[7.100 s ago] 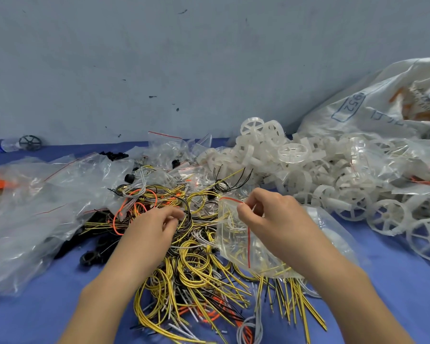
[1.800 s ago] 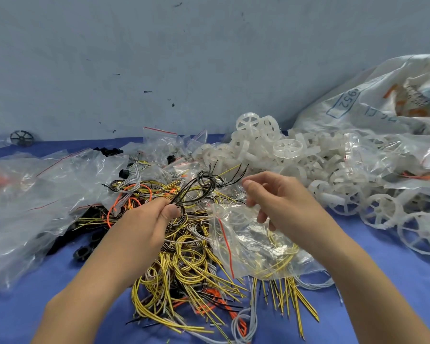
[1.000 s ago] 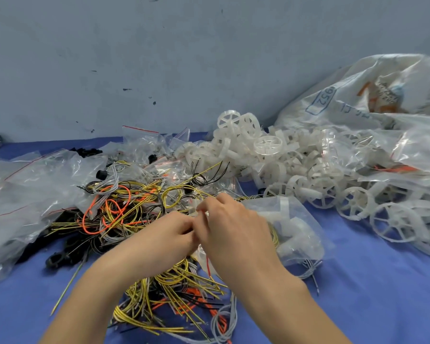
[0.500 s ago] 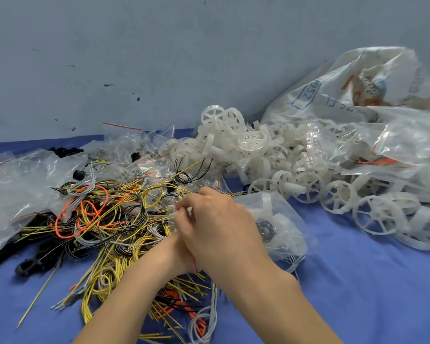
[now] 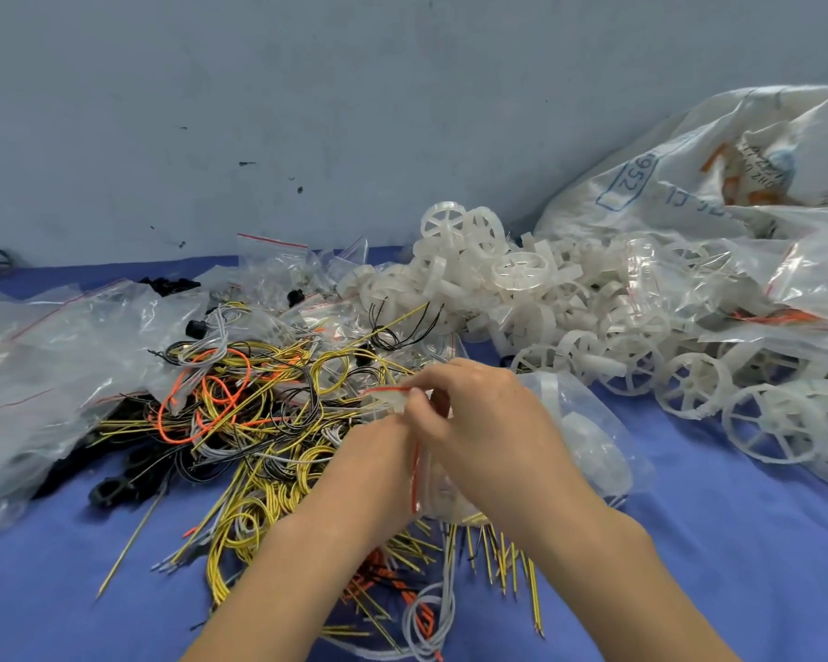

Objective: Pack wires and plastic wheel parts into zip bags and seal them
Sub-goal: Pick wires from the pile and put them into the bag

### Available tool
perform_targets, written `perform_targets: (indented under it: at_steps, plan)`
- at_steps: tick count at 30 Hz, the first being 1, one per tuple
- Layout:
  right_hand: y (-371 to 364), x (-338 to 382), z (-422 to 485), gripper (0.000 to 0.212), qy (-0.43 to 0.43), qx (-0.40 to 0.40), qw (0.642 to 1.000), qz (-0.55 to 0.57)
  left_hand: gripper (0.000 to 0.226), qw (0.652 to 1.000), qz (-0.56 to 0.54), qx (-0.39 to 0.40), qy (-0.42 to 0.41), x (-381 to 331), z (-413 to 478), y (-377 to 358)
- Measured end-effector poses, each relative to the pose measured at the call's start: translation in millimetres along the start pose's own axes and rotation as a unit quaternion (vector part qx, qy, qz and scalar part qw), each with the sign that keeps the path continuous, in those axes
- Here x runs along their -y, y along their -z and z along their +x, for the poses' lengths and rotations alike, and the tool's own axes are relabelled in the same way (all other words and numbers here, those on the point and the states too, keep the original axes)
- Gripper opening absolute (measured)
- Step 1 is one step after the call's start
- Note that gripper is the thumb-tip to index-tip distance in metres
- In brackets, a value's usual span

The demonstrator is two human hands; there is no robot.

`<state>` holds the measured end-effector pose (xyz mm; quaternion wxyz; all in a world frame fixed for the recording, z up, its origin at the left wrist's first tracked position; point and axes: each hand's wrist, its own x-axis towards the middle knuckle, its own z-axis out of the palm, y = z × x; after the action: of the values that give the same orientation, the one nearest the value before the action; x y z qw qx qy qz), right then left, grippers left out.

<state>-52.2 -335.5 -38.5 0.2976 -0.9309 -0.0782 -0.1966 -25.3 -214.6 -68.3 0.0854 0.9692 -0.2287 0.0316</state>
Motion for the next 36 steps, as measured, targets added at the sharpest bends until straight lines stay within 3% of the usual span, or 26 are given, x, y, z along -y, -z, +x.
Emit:
perform_targets:
  at_steps: [3, 5, 8, 13, 18, 28, 36]
  plan:
    - [3, -2, 1, 0.025, -0.005, -0.011, 1.0, 0.006, 0.024, 0.987, -0.07, -0.118, -0.082, 9, -5, 4]
    - [5, -3, 1, 0.025, -0.008, -0.018, 1.0, 0.004, 0.038, 0.98, -0.103, -0.137, -0.103, 18, -14, 9]
    - [8, -4, 3, 0.024, -0.01, -0.03, 0.999, 0.008, 0.045, 0.97, -0.138, -0.187, -0.067, 41, -27, 14]
    - [16, -11, 3, 0.022, -0.029, -0.048, 0.998, 0.031, 0.031, 0.949, -0.17, -0.259, 0.05, 75, -46, 19]
    - [30, -18, 8, 0.018, -0.034, -0.09, 0.992, 0.077, 0.023, 0.965, -0.139, -0.208, 0.074, 83, -43, 15]
    - [33, -15, 12, 0.018, -0.03, -0.086, 0.991, 0.099, 0.034, 0.993, 0.034, -0.086, 0.076, 68, -35, 0]
    - [34, -16, 10, 0.018, -0.031, -0.085, 0.992, 0.093, 0.035, 0.993, 0.037, -0.074, 0.089, 69, -32, -2]
